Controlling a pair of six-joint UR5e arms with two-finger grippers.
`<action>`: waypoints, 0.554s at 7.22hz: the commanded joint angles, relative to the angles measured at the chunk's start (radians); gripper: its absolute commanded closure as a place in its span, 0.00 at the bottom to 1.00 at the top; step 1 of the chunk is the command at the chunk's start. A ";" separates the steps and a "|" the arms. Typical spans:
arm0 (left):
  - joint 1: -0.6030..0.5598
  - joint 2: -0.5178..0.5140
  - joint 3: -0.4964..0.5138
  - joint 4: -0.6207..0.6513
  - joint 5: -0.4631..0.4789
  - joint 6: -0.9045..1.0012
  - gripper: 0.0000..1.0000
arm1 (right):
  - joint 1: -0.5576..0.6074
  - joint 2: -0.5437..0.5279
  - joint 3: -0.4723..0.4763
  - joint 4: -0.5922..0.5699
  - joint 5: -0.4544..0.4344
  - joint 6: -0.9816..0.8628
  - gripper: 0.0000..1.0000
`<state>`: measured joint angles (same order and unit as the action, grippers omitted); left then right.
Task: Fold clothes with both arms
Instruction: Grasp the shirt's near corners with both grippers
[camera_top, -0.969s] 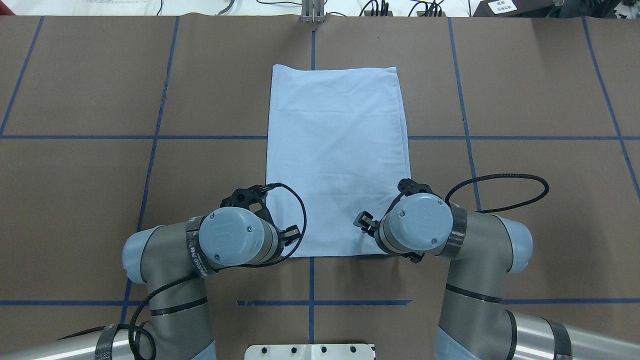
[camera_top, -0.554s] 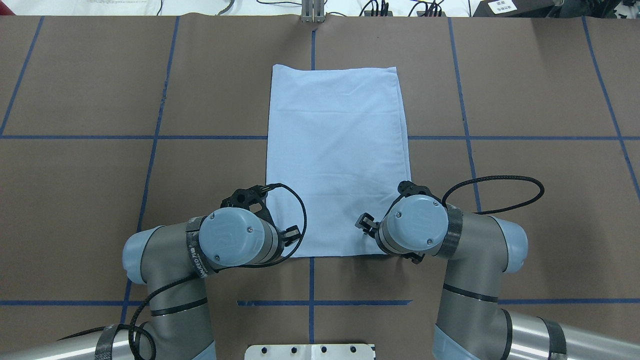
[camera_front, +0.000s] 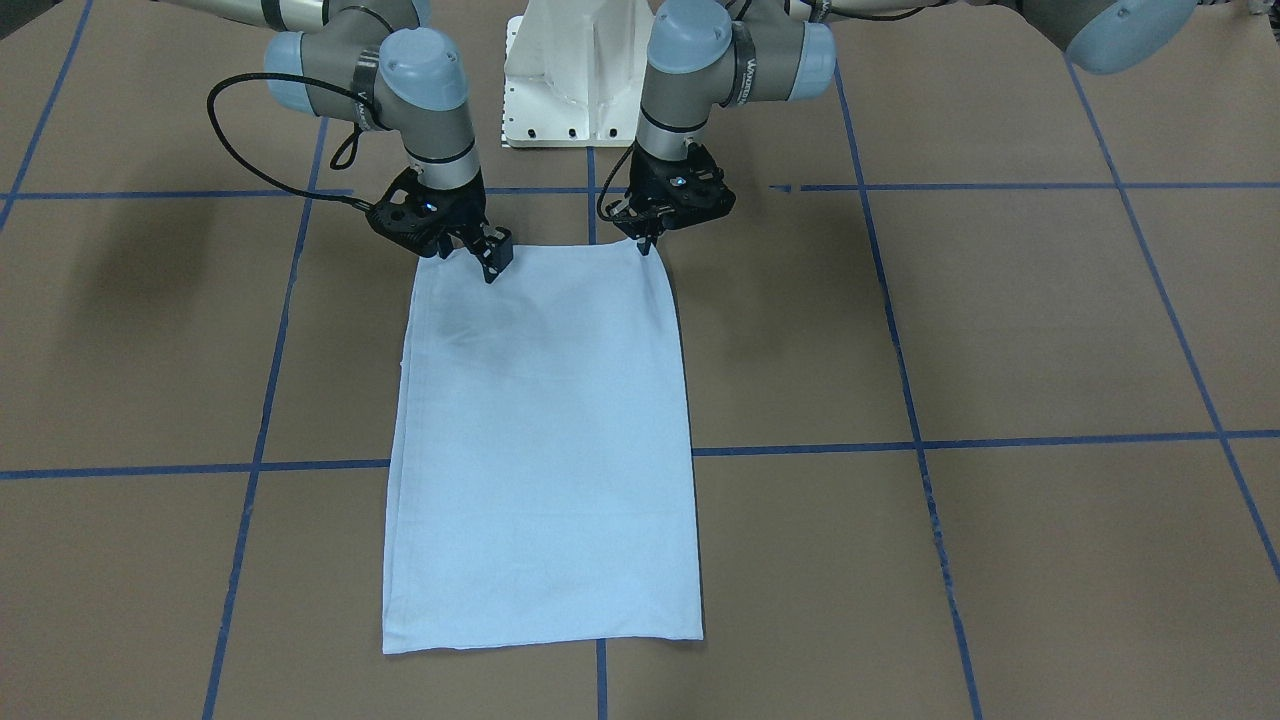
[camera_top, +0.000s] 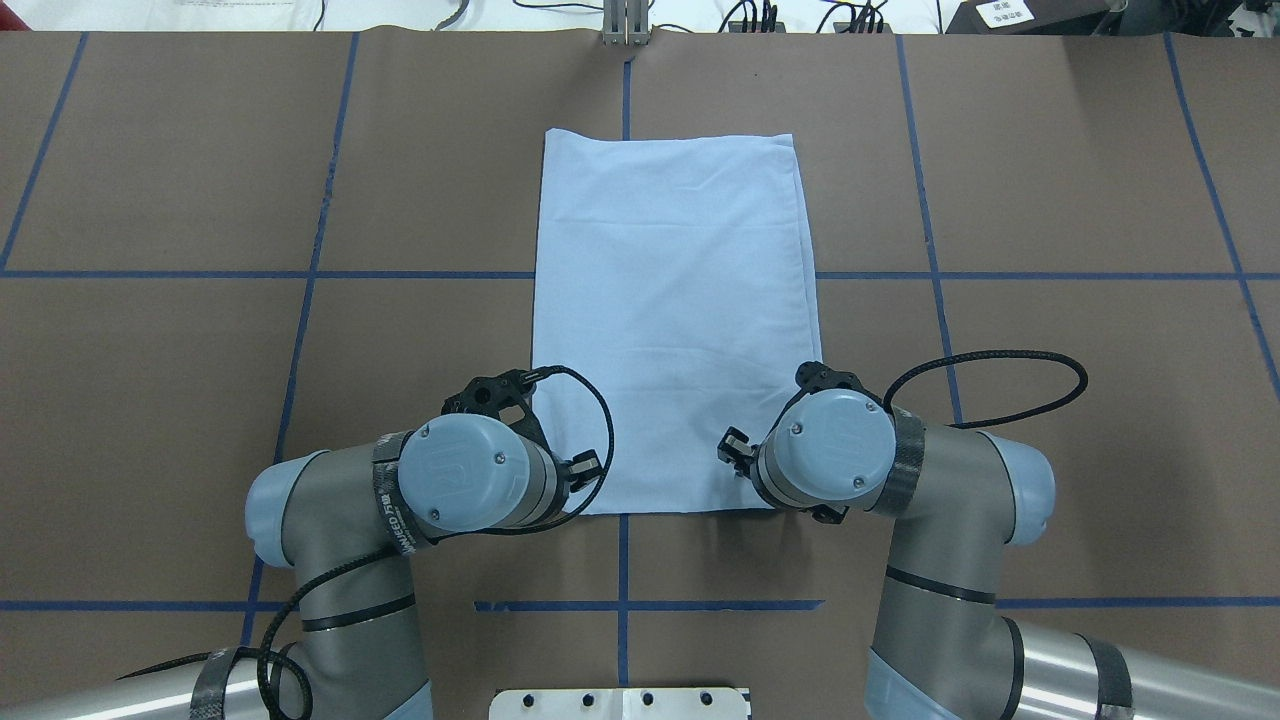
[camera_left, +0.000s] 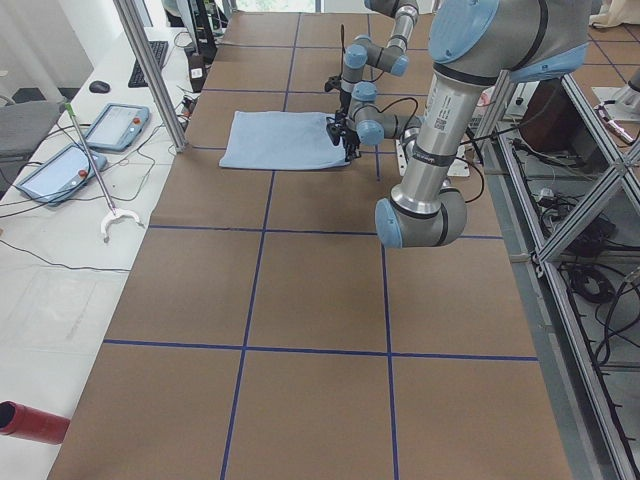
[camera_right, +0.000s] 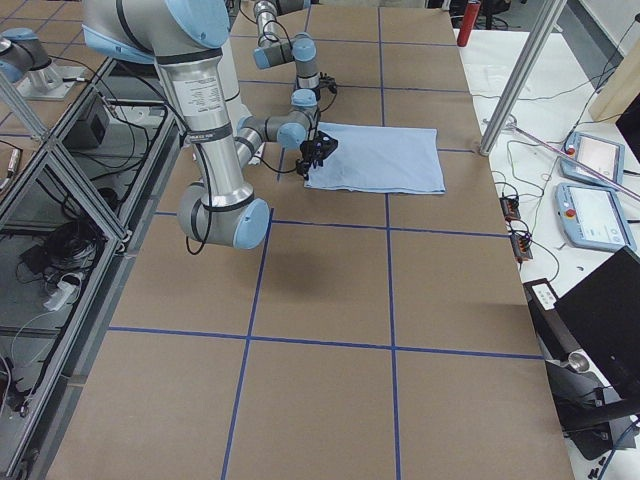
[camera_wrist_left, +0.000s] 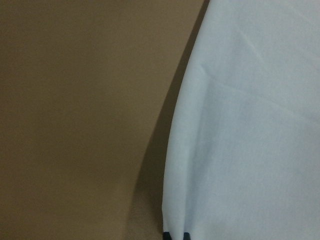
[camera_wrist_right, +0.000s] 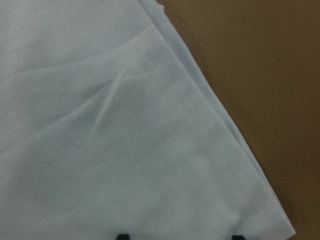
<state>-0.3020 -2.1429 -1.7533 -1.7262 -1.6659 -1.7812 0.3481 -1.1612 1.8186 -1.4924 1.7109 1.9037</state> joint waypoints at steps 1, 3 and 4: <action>0.000 0.000 0.000 -0.001 0.000 0.000 1.00 | 0.002 0.012 0.004 0.000 -0.001 0.000 1.00; 0.000 0.000 0.000 -0.001 0.000 0.000 1.00 | 0.011 0.031 0.004 0.000 0.001 0.000 1.00; 0.000 -0.002 -0.002 0.000 0.000 0.000 1.00 | 0.015 0.041 0.004 0.001 0.001 -0.002 1.00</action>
<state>-0.3022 -2.1434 -1.7538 -1.7269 -1.6659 -1.7809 0.3576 -1.1334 1.8219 -1.4923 1.7117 1.9033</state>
